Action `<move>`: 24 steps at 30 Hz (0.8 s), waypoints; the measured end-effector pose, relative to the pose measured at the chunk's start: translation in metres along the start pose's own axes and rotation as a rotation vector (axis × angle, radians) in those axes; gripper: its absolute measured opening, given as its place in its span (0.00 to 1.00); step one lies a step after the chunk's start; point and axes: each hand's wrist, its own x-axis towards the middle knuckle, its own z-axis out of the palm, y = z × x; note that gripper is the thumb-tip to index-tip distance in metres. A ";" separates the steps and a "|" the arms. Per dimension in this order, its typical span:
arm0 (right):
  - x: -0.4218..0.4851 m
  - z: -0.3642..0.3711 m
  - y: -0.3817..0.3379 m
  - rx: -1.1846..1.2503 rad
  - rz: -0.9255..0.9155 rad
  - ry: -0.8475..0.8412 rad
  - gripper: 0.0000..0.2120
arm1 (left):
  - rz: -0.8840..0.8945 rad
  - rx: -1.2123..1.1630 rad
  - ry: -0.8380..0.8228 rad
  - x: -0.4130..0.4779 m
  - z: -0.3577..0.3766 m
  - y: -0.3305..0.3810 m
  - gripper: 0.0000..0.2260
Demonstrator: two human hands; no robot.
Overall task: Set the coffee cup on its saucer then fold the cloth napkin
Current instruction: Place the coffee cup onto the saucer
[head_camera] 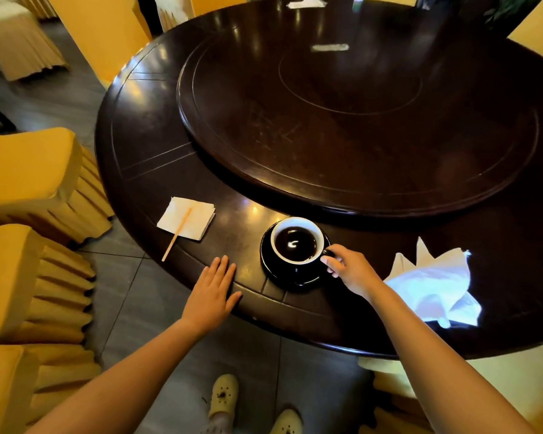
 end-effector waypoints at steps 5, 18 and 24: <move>-0.005 -0.002 -0.001 -0.013 0.047 0.013 0.08 | 0.098 0.062 -0.043 -0.008 0.007 0.030 0.33; -0.084 -0.072 0.080 -0.583 0.108 0.417 0.20 | 0.474 0.003 -0.056 -0.006 0.018 0.145 0.22; -0.133 -0.063 0.121 -0.594 0.094 0.457 0.09 | 0.492 -0.275 -0.078 0.016 0.010 0.238 0.23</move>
